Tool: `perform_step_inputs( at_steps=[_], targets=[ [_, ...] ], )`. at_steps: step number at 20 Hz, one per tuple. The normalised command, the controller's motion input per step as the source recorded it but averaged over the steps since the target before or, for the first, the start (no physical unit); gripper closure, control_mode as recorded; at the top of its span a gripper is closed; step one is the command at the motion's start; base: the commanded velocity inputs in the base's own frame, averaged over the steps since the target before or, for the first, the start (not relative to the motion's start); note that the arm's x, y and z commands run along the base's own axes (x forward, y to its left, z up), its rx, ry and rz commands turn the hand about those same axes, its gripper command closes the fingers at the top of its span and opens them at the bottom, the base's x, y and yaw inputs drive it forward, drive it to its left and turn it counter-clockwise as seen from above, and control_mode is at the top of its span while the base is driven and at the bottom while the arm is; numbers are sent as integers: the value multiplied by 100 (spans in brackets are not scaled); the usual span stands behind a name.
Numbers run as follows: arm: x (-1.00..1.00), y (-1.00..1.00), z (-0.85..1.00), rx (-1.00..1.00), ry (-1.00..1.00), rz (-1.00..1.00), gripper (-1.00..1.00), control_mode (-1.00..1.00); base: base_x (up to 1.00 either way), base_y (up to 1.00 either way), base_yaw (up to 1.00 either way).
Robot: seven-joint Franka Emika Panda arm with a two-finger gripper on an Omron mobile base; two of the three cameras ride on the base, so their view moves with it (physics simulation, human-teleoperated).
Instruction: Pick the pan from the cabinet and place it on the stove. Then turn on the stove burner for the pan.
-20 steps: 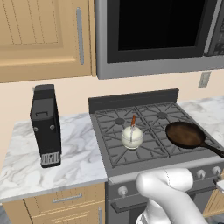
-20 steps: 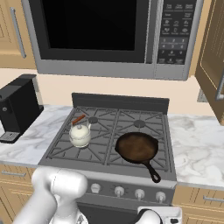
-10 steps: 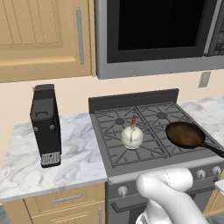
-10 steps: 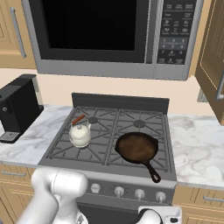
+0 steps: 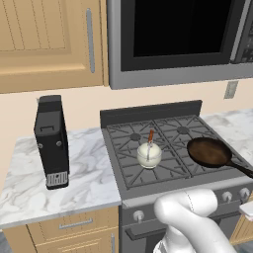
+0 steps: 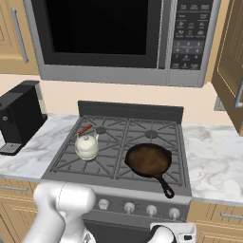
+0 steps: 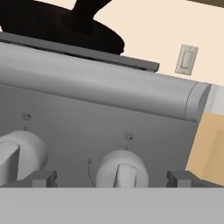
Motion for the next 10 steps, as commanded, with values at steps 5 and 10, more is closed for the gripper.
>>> perform_step_inputs(
  at_steps=[5, 10],
  targets=[
    [8, -7, -8, 0, 0, 0, -100, -100, 0, 0, 0],
    [8, -7, -11, 0, 0, 0, -100, -100, 0, 0, 0]
  ],
)
